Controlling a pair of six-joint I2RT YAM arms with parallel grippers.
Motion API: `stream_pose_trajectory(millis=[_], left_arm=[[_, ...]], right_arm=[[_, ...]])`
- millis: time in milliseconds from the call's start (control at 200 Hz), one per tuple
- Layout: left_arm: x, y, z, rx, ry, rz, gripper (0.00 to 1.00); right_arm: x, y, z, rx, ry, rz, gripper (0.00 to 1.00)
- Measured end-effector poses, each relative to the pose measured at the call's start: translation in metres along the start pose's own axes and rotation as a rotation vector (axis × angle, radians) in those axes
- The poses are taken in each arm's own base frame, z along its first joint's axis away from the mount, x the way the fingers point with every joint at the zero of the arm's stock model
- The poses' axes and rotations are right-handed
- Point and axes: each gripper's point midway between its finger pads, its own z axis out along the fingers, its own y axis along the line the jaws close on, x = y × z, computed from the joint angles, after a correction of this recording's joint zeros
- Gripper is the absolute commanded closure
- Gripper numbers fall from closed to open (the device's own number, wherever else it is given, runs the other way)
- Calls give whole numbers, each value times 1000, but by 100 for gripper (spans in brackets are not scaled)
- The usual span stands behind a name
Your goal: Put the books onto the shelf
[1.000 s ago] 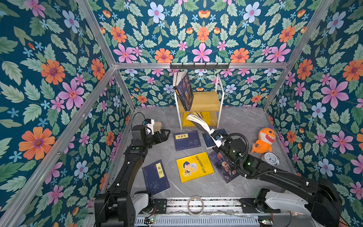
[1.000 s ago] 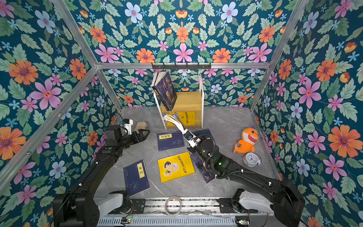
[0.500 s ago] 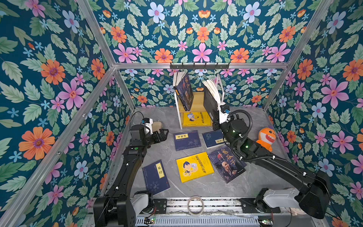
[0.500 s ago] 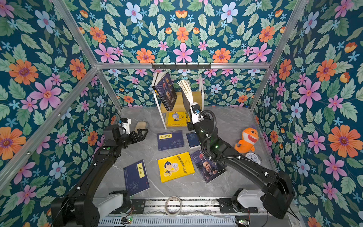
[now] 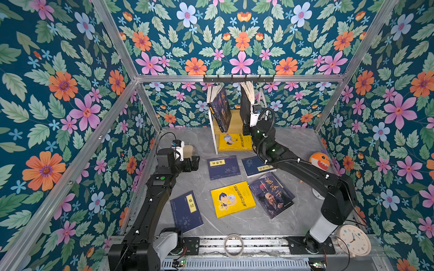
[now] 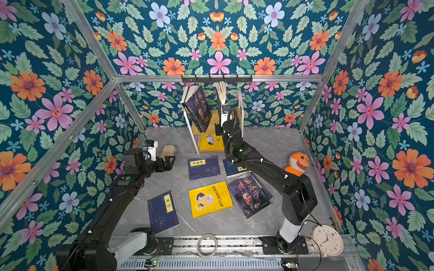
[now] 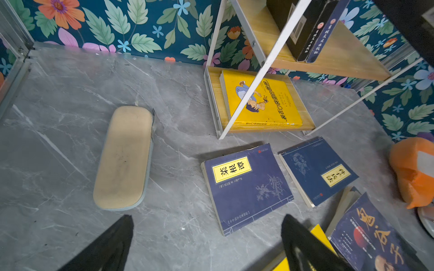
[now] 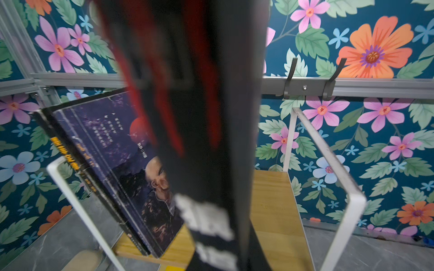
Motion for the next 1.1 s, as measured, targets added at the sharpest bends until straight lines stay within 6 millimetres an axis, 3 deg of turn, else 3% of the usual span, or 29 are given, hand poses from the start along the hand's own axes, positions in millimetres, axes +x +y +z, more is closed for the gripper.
stream_pose_trajectory(millis=[355, 450, 890, 970, 1100], left_arm=[[3, 1, 2, -14, 15, 32, 0], [4, -1, 2, -6, 19, 37, 0], [3, -6, 4, 15, 25, 43, 0], [5, -6, 5, 18, 28, 42, 0], [5, -6, 5, 18, 29, 42, 0]], right_arm=[[33, 25, 51, 11, 76, 21, 100], [43, 28, 57, 10, 97, 34, 100], [45, 53, 72, -90, 70, 103, 99], [45, 58, 75, -110, 61, 106, 97], [46, 60, 74, -123, 58, 109, 85]])
